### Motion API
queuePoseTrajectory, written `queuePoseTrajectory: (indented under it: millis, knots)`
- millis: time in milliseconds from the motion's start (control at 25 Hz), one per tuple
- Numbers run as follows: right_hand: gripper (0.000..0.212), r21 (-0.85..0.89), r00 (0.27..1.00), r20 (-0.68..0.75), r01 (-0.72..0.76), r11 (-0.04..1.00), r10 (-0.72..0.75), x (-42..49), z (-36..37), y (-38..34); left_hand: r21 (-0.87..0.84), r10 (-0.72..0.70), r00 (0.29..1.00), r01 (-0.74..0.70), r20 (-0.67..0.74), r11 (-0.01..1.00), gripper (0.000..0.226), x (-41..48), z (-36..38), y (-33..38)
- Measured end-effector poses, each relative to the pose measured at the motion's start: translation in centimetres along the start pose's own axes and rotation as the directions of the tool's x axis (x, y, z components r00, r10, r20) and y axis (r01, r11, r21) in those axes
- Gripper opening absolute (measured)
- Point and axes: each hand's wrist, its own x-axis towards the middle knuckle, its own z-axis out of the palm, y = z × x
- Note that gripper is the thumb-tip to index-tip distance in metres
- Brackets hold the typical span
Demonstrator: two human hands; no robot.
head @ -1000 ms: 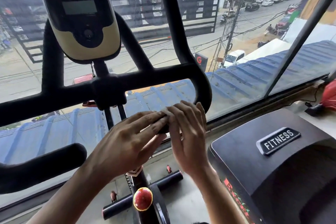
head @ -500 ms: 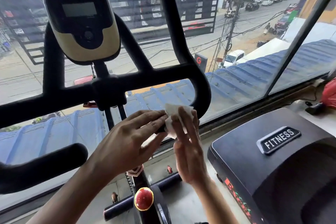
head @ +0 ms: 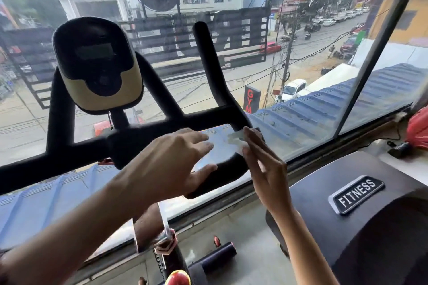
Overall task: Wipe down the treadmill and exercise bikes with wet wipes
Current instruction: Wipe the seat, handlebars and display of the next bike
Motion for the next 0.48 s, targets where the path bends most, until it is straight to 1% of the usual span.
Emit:
queuePoseTrajectory:
  millis: [40, 80, 120, 160, 200, 240, 280, 320, 360, 480]
  knots:
    - [0.025, -0.035, 0.999, 0.028, -0.031, 0.999, 0.032, 1.6, -0.2, 0.4, 0.023, -0.019, 1.0, 0.019, -0.006, 1.0, 0.043, 1.3, 0.2, -0.8]
    - [0.023, -0.077, 0.998, 0.046, -0.03, 0.997, 0.034, 3.4, -0.5, 0.6, 0.033, -0.046, 0.999, 0.047, -0.022, 0.998, 0.038, 2.6, 0.6, -1.8]
    - [0.021, -0.094, 0.999, 0.049, -0.02, 0.995, 0.024, 5.2, -0.5, 0.7, 0.043, -0.074, 0.997, 0.075, -0.027, 0.996, 0.036, 3.9, 1.2, -2.7]
    - [0.02, -0.082, 0.999, 0.036, -0.026, 0.996, 0.029, 7.0, -0.3, 0.7, 0.062, -0.091, 0.995, 0.093, -0.032, 0.994, 0.038, 5.1, 1.7, -3.5]
    - [0.021, -0.068, 0.997, 0.033, -0.073, 0.995, 0.076, 8.9, 0.0, 0.7, 0.093, -0.095, 0.995, 0.097, -0.025, 0.991, 0.043, 6.0, 2.5, -4.3]
    - [0.023, -0.077, 0.988, 0.061, -0.137, 0.988, 0.142, 10.6, 0.4, 0.7, 0.127, -0.09, 0.996, 0.091, -0.017, 0.988, 0.046, 6.6, 3.3, -4.9]
    - [0.026, -0.116, 0.971, 0.12, -0.193, 0.974, 0.207, 11.7, 0.9, 0.8, 0.164, -0.072, 0.997, 0.074, -0.014, 0.984, 0.049, 6.9, 3.8, -5.1]
    - [0.029, -0.156, 0.951, 0.176, -0.227, 0.961, 0.254, 12.1, 1.3, 1.0, 0.184, -0.052, 0.999, 0.054, -0.018, 0.981, 0.052, 6.9, 4.2, -5.2]
    - [0.029, -0.171, 0.94, 0.197, -0.248, 0.954, 0.279, 11.8, 1.4, 1.0, 0.189, -0.027, 0.999, 0.033, -0.033, 0.981, 0.054, 6.7, 4.6, -5.2]
    - [0.031, -0.144, 0.926, 0.157, -0.324, 0.935, 0.345, 8.2, -0.8, 0.1, 0.169, -0.013, 0.998, 0.023, -0.059, 0.985, 0.053, 6.4, 4.6, -5.2]
